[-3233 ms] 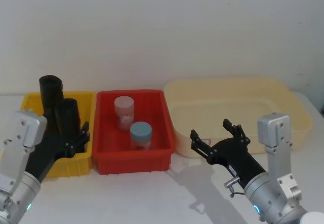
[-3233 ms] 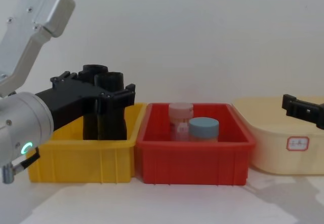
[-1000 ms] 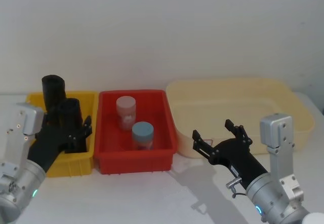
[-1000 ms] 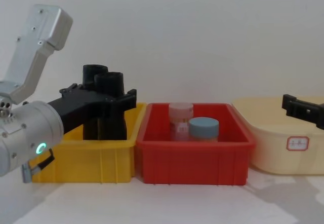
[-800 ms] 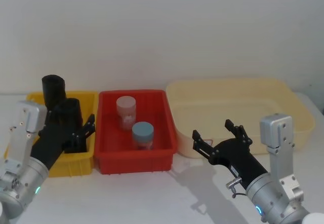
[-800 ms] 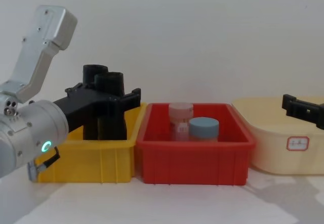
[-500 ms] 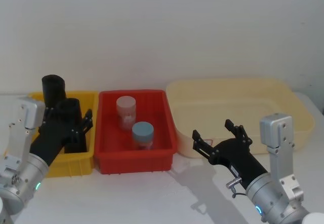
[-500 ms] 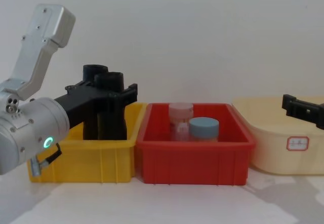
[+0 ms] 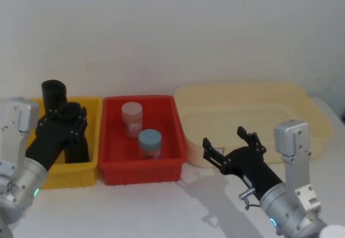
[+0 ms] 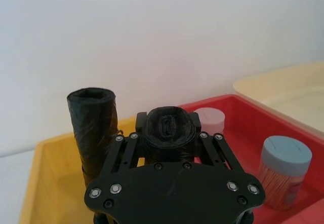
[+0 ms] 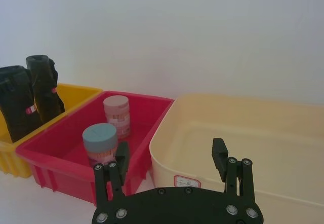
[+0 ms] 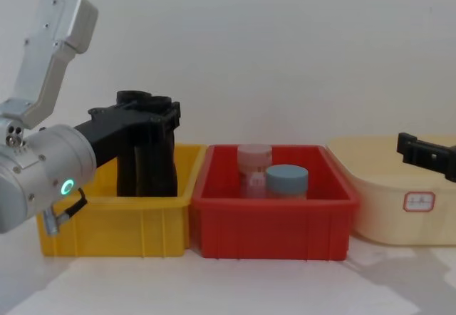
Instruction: Pick up the garbage bag with the one hand and transfer it to the other hand.
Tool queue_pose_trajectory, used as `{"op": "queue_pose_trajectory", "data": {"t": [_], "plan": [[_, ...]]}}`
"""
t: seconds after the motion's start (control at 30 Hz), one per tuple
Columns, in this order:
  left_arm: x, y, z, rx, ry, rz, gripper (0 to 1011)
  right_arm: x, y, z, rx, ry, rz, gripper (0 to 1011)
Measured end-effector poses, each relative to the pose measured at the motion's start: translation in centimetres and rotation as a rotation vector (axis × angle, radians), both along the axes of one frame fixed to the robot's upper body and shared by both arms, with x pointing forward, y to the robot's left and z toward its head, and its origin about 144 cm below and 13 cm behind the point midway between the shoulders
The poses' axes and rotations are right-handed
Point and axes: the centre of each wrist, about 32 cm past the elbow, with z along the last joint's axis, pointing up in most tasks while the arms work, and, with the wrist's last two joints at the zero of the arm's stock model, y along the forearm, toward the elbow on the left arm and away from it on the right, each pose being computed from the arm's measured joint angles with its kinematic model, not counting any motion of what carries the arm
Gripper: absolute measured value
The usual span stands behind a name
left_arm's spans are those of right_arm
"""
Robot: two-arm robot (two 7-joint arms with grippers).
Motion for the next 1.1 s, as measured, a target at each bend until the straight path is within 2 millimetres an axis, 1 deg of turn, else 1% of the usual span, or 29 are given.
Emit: {"op": "queue_pose_trajectory", "data": {"t": [0.03,0.23,0.43,0.5,0.83,0.87,1.1], "plan": [[0.0,0.0,0.1,-0.003,-0.004,-0.001,448,0.0,0.0,0.0,0.0,0.0,0.0,1000],[-0.1,-0.3,0.9,-0.012,-0.026,-0.008,412,0.0,0.0,0.0,0.0,0.0,0.0,999],[-0.1,-0.6,2.3,-0.017,-0.058,-0.027,380,0.0,0.0,0.0,0.0,0.0,0.0,1000],[-0.1,-0.7,3.1,-0.017,-0.075,-0.039,371,0.0,0.0,0.0,0.0,0.0,0.0,1000],[0.4,-1.9,6.3,-0.015,-0.129,-0.145,365,0.0,0.0,0.0,0.0,0.0,0.0,1000],[0.4,-1.9,6.3,-0.015,-0.129,-0.145,365,0.0,0.0,0.0,0.0,0.0,0.0,1000],[0.9,-3.5,8.2,-0.026,-0.147,-0.249,364,0.0,0.0,0.0,0.0,0.0,0.0,1000]]}}
